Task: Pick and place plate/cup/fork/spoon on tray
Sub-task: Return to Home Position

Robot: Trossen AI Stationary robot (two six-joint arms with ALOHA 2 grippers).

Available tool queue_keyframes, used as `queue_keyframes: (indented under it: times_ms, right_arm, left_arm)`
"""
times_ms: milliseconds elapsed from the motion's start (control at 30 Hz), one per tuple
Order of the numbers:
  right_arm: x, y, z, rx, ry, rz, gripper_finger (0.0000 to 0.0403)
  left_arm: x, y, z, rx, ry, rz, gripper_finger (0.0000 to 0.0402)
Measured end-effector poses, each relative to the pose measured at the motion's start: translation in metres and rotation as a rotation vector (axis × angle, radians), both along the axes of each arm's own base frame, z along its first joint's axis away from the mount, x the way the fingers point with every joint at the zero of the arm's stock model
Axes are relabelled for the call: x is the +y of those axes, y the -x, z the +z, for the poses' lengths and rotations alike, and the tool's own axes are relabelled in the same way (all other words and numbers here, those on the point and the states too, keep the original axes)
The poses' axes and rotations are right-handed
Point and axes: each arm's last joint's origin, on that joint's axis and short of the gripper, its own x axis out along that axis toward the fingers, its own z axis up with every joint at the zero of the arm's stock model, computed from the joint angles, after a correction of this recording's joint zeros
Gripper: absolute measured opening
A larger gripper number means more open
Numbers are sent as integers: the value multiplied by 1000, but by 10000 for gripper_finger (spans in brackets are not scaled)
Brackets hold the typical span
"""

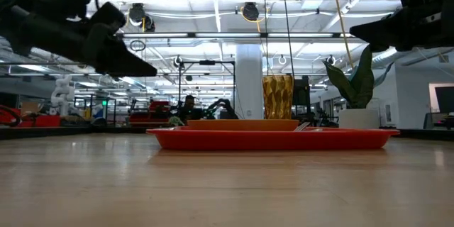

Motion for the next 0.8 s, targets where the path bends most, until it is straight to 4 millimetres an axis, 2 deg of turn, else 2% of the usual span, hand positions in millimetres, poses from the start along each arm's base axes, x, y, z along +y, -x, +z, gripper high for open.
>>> queue_keyframes:
  times_ms: [300, 533, 800]
  right_arm:
    - [0, 0, 0, -4, 0, 0, 0]
    - [0, 0, 1, -8, 0, 0, 0]
    - [0, 0, 1, -9, 0, 0, 0]
  left_arm:
    - [-3, 28, -6, -92, 16, -122, 89]
    - [-3, 37, -10, -113, 20, -130, 8]
    - [-9, 42, -10, -97, 61, -159, 5]
